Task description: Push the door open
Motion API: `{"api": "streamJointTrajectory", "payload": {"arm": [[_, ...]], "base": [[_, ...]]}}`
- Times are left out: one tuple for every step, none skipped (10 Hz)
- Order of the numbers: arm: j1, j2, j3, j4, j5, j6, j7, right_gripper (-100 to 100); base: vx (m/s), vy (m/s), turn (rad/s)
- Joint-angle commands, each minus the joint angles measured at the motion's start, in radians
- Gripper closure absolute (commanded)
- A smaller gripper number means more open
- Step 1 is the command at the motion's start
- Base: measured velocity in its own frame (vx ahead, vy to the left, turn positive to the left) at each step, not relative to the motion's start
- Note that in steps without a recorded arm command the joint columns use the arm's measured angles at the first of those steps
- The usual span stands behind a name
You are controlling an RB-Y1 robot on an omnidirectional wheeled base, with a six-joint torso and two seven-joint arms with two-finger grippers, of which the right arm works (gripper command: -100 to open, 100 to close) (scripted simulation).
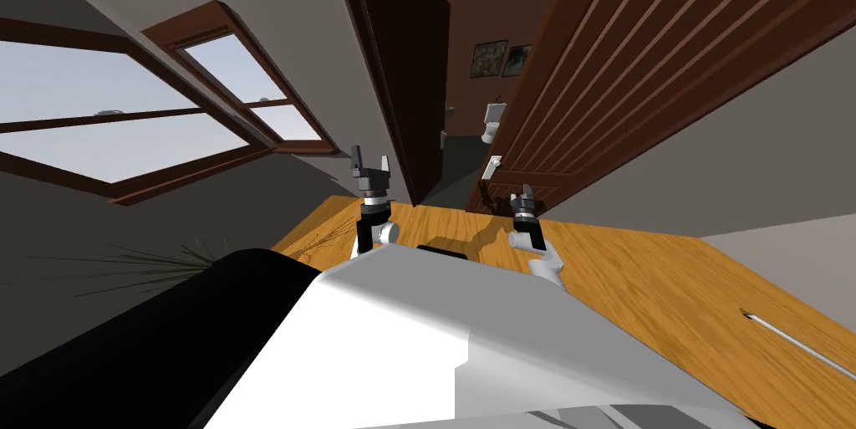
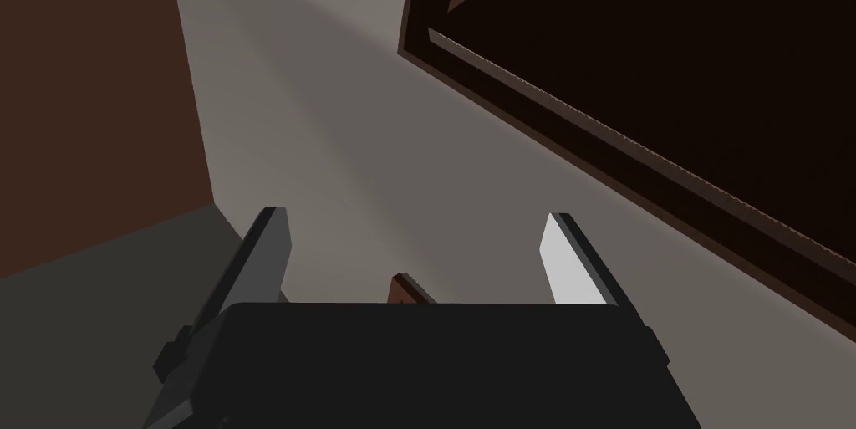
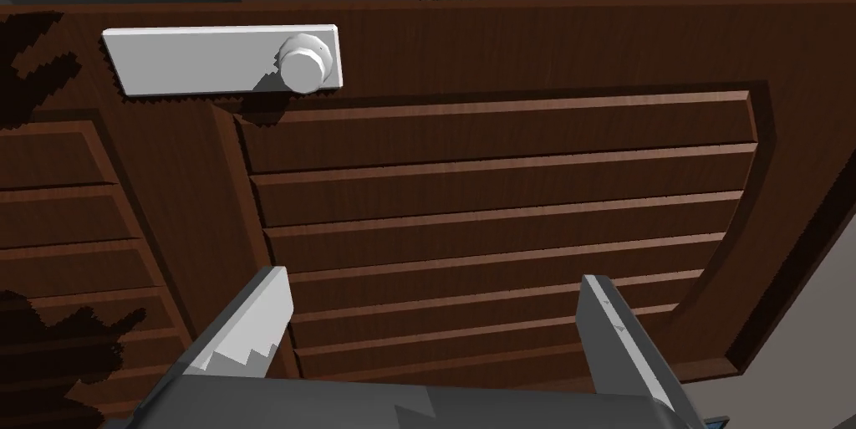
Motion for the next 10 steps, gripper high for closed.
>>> {"api": "streamJointTrajectory", "payload": {"arm": [[-0.016, -0.011, -0.002, 0.041, -0.010, 0.001, -0.001, -100], [-0.030, -0.018, -0.003, 0.072, -0.017, 0.001, -0.001, -100], [-0.044, -0.025, -0.004, 0.102, -0.023, 0.000, -0.002, -100], [-0.058, -0.032, -0.005, 0.132, -0.029, 0.000, -0.002, -100], [-0.071, -0.038, -0.005, 0.160, -0.035, -0.001, -0.003, -100], [-0.083, -0.045, -0.006, 0.187, -0.041, -0.001, -0.003, -100], [-0.096, -0.051, -0.007, 0.215, -0.046, -0.002, -0.004, -100], [-0.096, -0.051, -0.007, 0.215, -0.046, -0.002, -0.004, -100], [-0.108, -0.057, -0.008, 0.242, -0.052, -0.002, -0.004, -100], [-0.119, -0.063, -0.009, 0.266, -0.057, -0.002, -0.005, -100]], "base": [[0.070, -0.070, 0.183], [0.079, -0.065, 0.236], [0.085, -0.063, 0.080], [0.075, -0.075, 0.183], [0.068, -0.063, 0.165], [0.063, -0.054, 0.163], [0.057, -0.071, 0.176], [0.036, -0.054, 0.044], [0.035, -0.041, 0.080], [0.050, -0.053, 0.142]]}}
